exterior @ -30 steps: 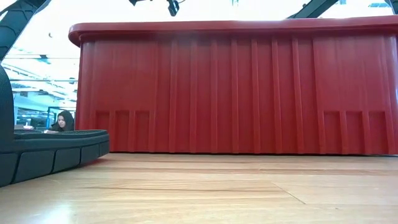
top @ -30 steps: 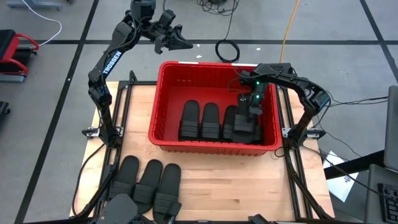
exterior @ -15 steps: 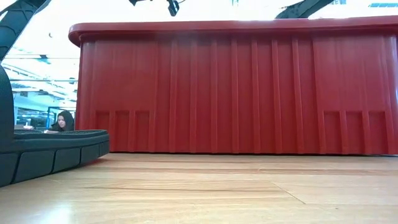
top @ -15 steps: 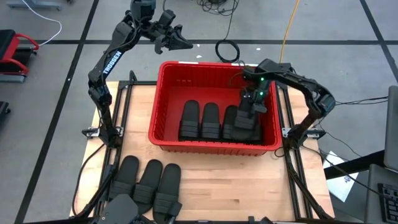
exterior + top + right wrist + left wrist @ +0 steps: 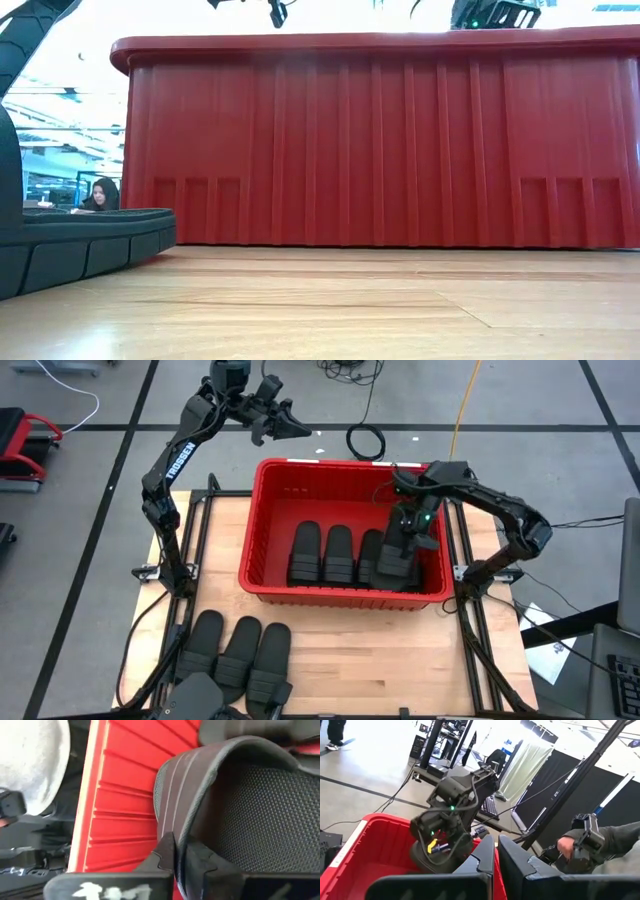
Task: Pick and place slides into bin
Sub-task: Put the black slide into the red bin
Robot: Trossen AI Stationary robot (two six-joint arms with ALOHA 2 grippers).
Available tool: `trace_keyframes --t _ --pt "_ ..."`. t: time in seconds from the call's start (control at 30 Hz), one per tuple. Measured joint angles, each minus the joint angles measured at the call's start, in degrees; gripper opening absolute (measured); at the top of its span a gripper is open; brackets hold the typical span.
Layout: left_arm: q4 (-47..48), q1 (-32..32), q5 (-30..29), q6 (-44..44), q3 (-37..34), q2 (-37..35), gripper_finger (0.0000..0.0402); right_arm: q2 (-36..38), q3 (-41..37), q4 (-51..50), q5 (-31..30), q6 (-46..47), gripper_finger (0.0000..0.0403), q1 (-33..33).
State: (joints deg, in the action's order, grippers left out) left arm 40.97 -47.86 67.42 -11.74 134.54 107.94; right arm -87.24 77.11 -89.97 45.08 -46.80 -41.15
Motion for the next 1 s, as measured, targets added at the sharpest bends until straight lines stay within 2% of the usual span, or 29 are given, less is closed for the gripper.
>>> trace_keyframes --t 0.13,0.27,0.53,0.73,1.0 --pt "0.0 0.0 0.0 -0.4 0.0 0.0 0.0019 0.0 -3.6 0.2 -0.2 0.2 0.0003 1.8" --pt "0.0 0.0 0.0 -0.5 0.0 0.0 0.0019 1.1 -7.8 0.5 -4.2 3.2 0.0003 2.0" --pt "0.0 0.4 -2.0 -0.5 0.0 0.0 0.0019 5.8 -13.2 0.2 -4.8 3.0 0.0003 1.0" --pt "0.0 0.4 -2.5 -0.5 0.0 0.0 0.0019 6.2 -14.2 -0.4 -13.3 1.9 0.0003 1.1" --pt "0.0 0.4 -2.5 -1.0 0.0 0.0 0.0019 6.2 -14.1 -0.2 -20.8 0.3 0.0037 1.1"
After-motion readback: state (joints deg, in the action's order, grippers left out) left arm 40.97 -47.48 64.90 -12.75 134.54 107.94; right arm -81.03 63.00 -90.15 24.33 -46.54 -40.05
